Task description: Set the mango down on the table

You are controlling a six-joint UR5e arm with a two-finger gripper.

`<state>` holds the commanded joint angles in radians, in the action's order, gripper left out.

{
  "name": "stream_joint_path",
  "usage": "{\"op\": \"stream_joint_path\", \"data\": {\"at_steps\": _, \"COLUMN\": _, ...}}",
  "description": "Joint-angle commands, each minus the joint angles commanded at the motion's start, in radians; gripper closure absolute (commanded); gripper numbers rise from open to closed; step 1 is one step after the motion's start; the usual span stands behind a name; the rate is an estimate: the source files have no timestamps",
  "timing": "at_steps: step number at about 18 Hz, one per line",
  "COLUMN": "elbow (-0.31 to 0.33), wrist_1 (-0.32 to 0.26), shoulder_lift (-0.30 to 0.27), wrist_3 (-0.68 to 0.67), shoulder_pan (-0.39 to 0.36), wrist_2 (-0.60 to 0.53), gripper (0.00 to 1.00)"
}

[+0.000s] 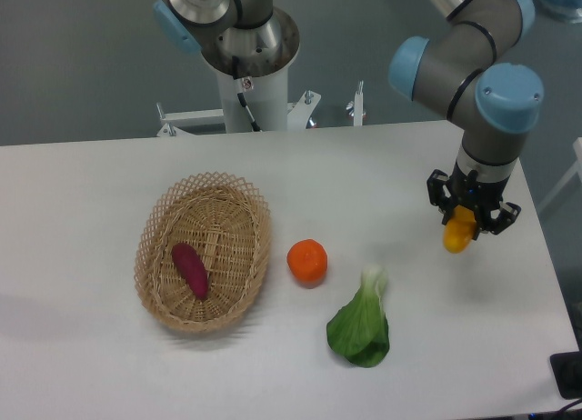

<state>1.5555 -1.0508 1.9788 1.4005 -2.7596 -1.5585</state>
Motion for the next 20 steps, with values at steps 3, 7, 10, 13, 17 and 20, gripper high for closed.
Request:
{"op": "stream_joint_path", "data": {"at_steps": 3, "elbow": 0.000, "wrist_1": 0.000, "shoulder_lift": 0.000, "wrist_3": -0.002, "shoulder_pan": 0.000, "wrist_2": 0.000, "gripper": 0.59}}
{"op": "stream_joint_path", "data": {"at_steps": 7, "elbow": -0.002, "wrist_1": 0.000, "shoulder_lift": 0.000, "wrist_3": -0.002, "shoulder_pan": 0.000, "wrist_2": -0.002, "gripper": 0.59}}
{"op": "stream_joint_path", "data": {"at_steps": 10, "elbow": -0.002, "wrist_1": -0.003, "shoulder_lift": 0.000, "wrist_3": 0.000, "shoulder_pan": 0.000, "wrist_2": -0.002, "gripper": 0.59}}
{"op": "stream_joint_path", "data": {"at_steps": 13, "elbow": 0.005, "wrist_1": -0.002, "shoulder_lift": 0.002, "wrist_3": -0.002, "shoulder_pan": 0.000, "wrist_2": 0.000, "gripper": 0.59}}
{"op": "stream_joint_path", "data": {"at_steps": 17, "elbow": 0.063, "wrist_1": 0.024, "shoulder_lift": -0.008, "wrist_3": 0.008, "shoulder_pan": -0.029, "wrist_2": 0.011, "gripper": 0.59}}
{"op": "stream_joint_path", "data": {"at_steps": 20, "elbow": 0.109, "wrist_1": 0.083, "shoulder_lift": -0.008, "wrist_3": 0.015, "shoulder_pan": -0.026, "wrist_2": 0.008, "gripper": 0.60}}
